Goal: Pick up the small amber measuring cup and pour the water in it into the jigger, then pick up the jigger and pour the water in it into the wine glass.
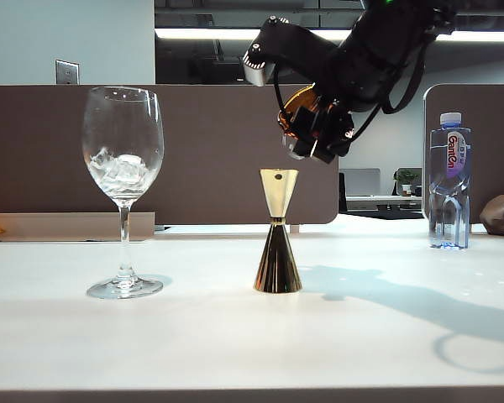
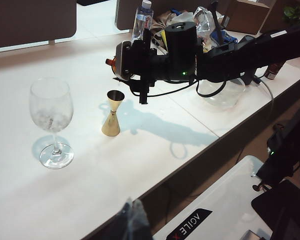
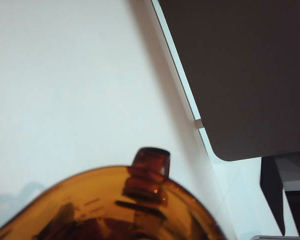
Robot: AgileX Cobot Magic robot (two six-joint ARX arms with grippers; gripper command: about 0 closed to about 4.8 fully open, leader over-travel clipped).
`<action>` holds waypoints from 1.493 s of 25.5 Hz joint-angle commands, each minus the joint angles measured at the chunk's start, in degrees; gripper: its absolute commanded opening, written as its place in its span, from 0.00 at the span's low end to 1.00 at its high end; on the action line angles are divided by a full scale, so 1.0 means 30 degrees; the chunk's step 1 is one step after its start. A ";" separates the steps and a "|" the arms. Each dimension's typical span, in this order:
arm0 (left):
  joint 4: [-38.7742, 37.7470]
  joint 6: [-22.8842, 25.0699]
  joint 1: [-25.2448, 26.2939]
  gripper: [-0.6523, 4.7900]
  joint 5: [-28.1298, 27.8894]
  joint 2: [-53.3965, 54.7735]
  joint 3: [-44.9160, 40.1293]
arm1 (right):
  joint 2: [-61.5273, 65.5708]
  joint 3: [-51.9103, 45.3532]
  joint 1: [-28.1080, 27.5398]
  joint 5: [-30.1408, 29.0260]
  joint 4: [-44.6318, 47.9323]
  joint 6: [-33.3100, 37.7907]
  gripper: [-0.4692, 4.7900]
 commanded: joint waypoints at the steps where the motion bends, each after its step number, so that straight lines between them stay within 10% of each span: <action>1: -0.0066 0.0022 0.0022 0.12 0.0051 0.0015 0.0051 | -0.0073 0.0138 0.0007 0.0197 0.0459 -0.0947 0.22; 38: -0.0066 0.0022 0.0022 0.12 0.0051 0.0015 0.0051 | -0.0073 0.0153 0.0015 -0.0029 0.2980 -0.5756 0.22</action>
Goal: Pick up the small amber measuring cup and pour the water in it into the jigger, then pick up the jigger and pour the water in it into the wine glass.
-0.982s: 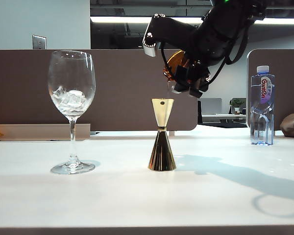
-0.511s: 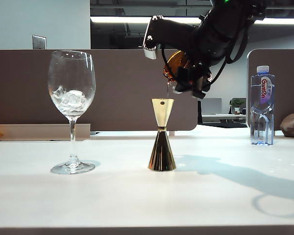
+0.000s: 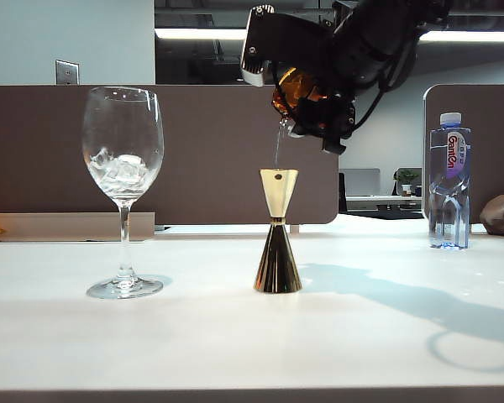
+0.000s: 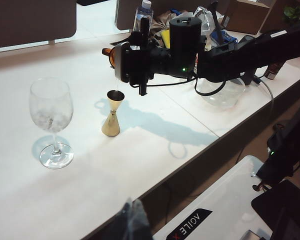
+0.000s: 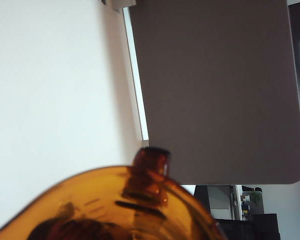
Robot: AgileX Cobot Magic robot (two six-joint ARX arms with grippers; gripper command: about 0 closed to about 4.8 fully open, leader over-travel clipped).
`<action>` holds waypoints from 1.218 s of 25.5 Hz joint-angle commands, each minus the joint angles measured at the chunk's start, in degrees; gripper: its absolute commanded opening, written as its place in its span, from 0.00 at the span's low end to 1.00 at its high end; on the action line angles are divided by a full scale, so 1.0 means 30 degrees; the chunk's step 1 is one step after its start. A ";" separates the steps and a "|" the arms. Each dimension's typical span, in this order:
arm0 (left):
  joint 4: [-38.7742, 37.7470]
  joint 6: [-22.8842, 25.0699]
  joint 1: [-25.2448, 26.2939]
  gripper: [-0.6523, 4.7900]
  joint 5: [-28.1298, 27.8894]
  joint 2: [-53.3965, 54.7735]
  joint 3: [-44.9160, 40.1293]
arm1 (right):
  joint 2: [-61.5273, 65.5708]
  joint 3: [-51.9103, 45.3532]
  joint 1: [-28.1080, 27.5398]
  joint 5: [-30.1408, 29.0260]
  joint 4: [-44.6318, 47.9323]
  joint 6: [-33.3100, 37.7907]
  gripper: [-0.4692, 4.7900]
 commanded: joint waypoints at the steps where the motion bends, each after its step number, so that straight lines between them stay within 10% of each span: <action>1: -0.0066 0.0022 0.0022 0.12 0.0051 0.0015 0.0051 | -0.0095 0.0138 0.0000 -0.0029 0.0474 -0.0117 0.22; 8: -0.0066 0.0022 0.0022 0.12 0.0051 0.0015 0.0051 | -0.0087 0.0131 0.0000 0.0000 0.0233 0.1020 0.22; 14: -0.0066 0.0022 0.0022 0.12 0.0051 0.0015 0.0051 | -0.0087 0.0095 -0.0051 -0.0044 -0.1945 0.5989 0.22; 18: -0.0066 0.0022 0.0022 0.12 0.0051 0.0015 0.0051 | -0.0095 0.0058 -0.0408 -0.0029 -0.1916 1.3413 0.22; 31: -0.0066 0.0022 0.0022 0.12 0.0051 0.0015 0.0051 | -0.0160 -0.2725 -0.1107 0.0051 -0.0415 2.2702 0.22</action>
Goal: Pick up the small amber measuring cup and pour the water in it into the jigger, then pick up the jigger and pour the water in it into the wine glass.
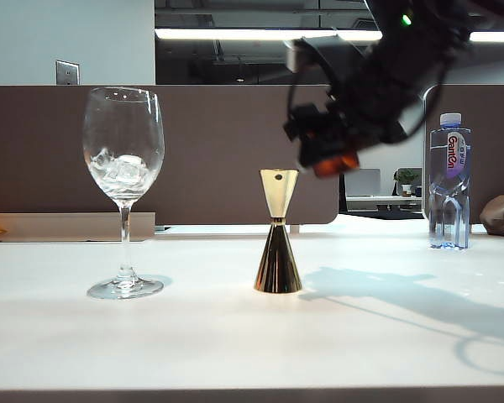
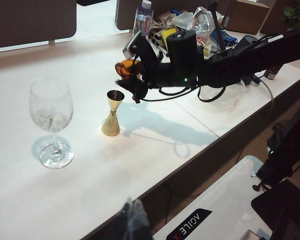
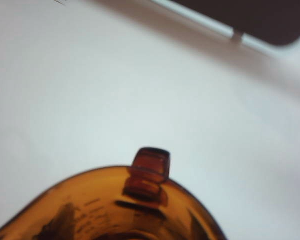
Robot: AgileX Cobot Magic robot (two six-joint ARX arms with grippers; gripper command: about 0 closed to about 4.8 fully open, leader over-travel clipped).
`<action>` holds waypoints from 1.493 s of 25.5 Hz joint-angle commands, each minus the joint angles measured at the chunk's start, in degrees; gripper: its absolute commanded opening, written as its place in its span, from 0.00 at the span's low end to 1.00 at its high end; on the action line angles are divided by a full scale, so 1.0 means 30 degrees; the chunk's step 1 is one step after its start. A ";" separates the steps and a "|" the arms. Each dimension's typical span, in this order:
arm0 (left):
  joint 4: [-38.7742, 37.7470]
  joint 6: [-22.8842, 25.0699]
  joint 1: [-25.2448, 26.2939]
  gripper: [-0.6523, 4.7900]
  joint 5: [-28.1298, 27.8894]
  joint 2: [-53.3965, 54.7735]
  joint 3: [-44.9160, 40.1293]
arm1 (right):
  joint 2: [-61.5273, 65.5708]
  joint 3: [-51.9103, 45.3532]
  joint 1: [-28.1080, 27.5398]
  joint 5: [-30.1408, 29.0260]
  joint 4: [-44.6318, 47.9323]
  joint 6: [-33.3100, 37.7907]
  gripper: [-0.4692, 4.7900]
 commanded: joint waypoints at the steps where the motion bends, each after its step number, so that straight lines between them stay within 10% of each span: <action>1: -0.0066 0.0022 0.0022 0.12 0.0051 0.0022 0.0051 | -0.0226 -0.1683 -0.0284 0.0189 0.2273 0.2106 0.23; 12: -0.0066 0.0022 0.0029 0.12 0.0051 0.0022 0.0051 | -0.0415 -0.5705 -0.2718 -0.0022 0.7679 0.7147 0.22; 38: -0.0066 0.0022 0.0022 0.12 0.0058 0.0022 0.0051 | 0.2463 -0.8313 -0.3570 -0.1464 1.0914 0.7541 0.23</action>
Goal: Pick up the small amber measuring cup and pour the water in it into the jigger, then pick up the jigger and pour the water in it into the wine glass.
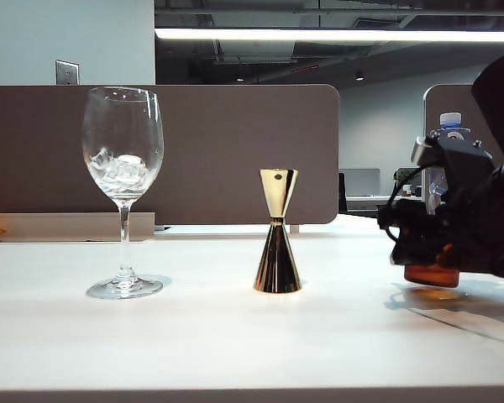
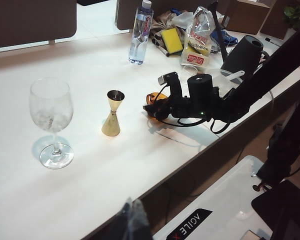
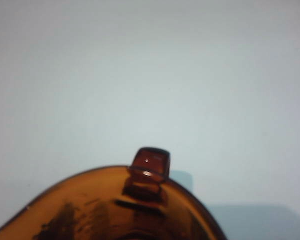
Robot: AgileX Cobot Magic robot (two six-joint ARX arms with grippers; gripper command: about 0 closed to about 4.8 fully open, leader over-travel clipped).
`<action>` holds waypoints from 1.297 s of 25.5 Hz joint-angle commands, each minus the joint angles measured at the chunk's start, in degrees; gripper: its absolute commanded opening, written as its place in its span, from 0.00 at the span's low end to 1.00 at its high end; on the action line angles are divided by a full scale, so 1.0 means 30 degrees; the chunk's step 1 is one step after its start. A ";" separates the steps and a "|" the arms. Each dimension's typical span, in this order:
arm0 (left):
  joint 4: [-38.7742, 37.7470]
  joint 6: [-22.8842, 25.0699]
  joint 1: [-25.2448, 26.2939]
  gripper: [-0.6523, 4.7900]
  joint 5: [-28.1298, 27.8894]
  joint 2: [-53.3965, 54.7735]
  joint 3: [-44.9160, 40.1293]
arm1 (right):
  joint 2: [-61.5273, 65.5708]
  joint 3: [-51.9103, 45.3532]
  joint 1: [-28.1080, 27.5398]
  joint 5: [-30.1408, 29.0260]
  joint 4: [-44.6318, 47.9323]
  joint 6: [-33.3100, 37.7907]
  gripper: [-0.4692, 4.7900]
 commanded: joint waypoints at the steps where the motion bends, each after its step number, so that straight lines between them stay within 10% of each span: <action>1: -0.0066 0.0022 0.0022 0.12 0.0058 0.0015 0.0058 | 0.0597 0.0058 0.0000 -0.0051 0.1115 0.0080 0.23; 14: -0.0066 0.0022 0.0022 0.12 0.0058 0.0015 0.0058 | 0.1413 0.0066 -0.0007 -0.0036 0.1581 0.0080 0.42; 24: -0.0066 0.0022 0.0022 0.12 0.0066 0.0015 0.0058 | 0.1413 0.0066 -0.0022 0.0124 0.1639 0.0080 0.83; 33: -0.0066 0.0022 0.0022 0.12 0.0058 0.0015 0.0058 | 0.1086 0.0051 0.0000 0.0984 0.0576 0.0080 1.00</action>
